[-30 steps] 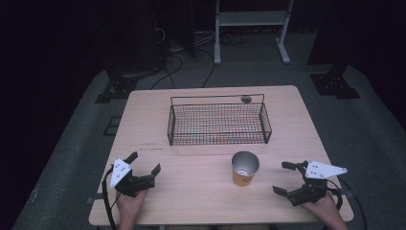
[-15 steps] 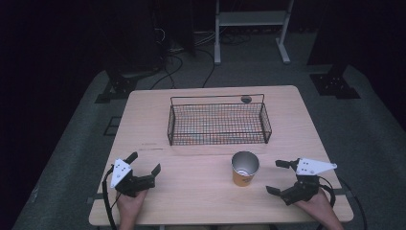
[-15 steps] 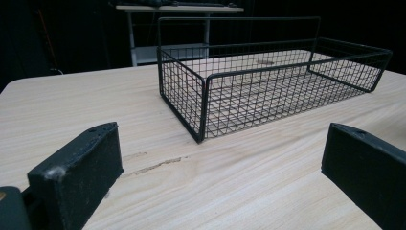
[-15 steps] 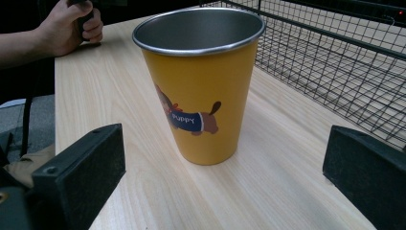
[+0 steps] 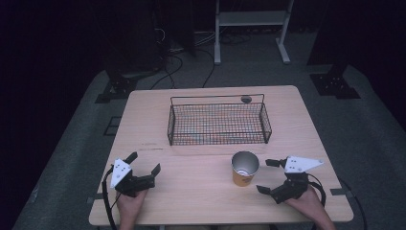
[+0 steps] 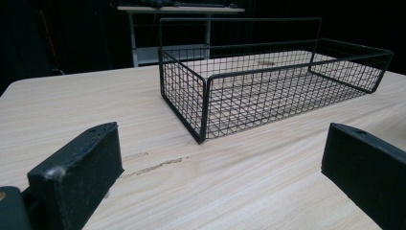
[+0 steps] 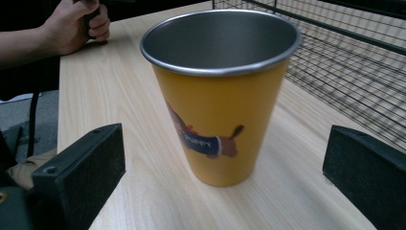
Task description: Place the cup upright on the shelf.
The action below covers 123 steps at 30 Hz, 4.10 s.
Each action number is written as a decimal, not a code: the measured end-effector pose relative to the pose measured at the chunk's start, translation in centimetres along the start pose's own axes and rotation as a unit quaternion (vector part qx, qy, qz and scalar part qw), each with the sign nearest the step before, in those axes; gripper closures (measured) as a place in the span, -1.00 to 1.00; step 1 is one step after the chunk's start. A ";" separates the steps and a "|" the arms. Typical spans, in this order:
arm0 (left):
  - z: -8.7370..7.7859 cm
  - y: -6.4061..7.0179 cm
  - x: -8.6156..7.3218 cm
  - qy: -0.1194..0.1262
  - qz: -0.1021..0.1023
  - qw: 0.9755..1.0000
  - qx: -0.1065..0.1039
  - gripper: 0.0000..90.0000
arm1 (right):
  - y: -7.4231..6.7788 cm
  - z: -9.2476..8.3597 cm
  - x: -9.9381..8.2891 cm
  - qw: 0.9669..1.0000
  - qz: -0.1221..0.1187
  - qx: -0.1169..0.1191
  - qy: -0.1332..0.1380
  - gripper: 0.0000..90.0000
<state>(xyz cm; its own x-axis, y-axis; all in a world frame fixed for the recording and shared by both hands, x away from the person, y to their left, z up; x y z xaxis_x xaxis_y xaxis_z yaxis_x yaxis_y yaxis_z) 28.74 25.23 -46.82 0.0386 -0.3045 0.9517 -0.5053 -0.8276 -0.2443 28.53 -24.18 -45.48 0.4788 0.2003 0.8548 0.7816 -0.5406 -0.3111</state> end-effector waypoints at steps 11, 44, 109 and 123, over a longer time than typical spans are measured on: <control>0.0 0.0 0.0 0.001 0.001 1.000 -0.002 -1.00 | -0.1 1.5 0.6 1.000 0.008 0.019 -0.001 -1.00; 0.0 0.1 0.0 0.001 0.002 1.000 -0.002 -1.00 | -0.6 4.9 3.0 0.999 -0.011 0.032 -0.029 -0.99; 0.0 0.1 0.0 0.000 0.004 1.000 -0.001 -1.00 | -0.6 3.6 7.6 0.999 0.004 0.053 -0.009 -0.72; 0.0 0.1 0.0 -0.001 0.004 1.000 0.000 -1.00 | -0.3 3.7 10.4 0.998 0.012 0.055 -0.007 -0.72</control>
<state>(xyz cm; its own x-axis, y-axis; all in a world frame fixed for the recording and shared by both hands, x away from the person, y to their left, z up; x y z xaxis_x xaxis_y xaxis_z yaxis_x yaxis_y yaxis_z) 28.71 25.15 -46.81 0.0359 -0.3115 0.9496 -0.5064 -0.8248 -0.2514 34.70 -18.91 -38.03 0.5021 0.2000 0.8413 0.8088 -0.4529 -0.3751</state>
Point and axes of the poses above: each handheld gripper's, and its own axes: z roughly forward along the jaws, x roughly out of its top, y roughly to its right, the point moved 1 cm from there along z, roughly forward along the jaws, and after that the axes turned 15 degrees about z, right-handed, at the moved point
